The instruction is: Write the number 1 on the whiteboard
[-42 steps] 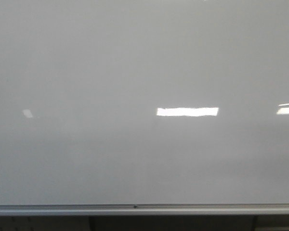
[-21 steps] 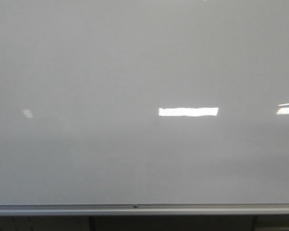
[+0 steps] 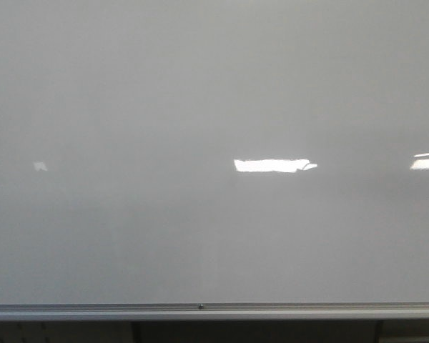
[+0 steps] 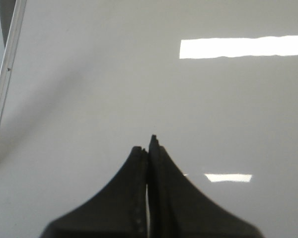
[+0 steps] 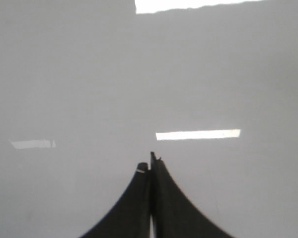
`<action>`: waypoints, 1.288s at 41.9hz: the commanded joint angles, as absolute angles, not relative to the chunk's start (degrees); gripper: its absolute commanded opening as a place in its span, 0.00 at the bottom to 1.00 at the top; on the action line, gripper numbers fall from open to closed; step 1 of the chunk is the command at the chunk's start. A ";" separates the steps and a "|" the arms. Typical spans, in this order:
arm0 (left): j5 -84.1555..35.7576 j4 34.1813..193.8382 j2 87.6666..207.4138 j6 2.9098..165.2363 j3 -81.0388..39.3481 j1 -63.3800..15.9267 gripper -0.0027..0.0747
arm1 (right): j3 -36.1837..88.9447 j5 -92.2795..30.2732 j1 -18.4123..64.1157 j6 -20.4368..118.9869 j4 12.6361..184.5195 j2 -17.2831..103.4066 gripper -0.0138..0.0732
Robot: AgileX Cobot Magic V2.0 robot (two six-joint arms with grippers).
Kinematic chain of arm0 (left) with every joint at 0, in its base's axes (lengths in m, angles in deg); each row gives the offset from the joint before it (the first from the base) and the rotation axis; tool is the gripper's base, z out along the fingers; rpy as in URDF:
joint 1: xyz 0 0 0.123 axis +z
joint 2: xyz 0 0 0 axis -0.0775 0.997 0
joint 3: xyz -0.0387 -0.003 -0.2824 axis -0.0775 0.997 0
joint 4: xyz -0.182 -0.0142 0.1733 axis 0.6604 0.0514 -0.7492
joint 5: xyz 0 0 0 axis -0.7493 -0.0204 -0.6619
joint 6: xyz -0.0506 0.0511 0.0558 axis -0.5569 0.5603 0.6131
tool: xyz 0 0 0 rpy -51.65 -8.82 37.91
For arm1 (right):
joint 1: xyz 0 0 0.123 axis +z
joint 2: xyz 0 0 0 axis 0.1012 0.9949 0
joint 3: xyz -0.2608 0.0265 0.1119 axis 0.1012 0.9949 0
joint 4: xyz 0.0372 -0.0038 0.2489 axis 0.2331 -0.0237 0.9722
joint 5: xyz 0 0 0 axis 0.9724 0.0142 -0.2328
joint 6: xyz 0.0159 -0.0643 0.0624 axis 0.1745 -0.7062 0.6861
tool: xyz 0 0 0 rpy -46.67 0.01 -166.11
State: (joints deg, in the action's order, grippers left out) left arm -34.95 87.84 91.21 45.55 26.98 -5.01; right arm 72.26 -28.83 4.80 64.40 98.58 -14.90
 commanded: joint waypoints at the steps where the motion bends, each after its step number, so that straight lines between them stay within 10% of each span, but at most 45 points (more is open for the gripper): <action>1: -30.10 86.90 96.97 45.77 18.98 -4.91 0.01 | 63.75 -26.41 4.45 63.98 98.78 -9.03 0.09; 17: -24.77 84.72 111.84 45.77 12.13 -4.91 0.03 | 57.45 -23.87 4.45 64.10 99.02 4.06 0.11; 25: -24.79 84.72 111.84 45.77 12.13 -4.91 0.70 | 57.45 -23.54 4.45 64.10 99.02 4.06 0.57; 29: -24.79 84.72 111.84 45.77 12.13 -4.91 0.85 | 57.45 -23.52 4.45 64.10 99.02 4.06 0.73; 54: -22.35 76.30 145.89 45.77 1.66 -4.91 0.83 | 57.45 -23.47 4.45 64.10 99.02 4.06 0.79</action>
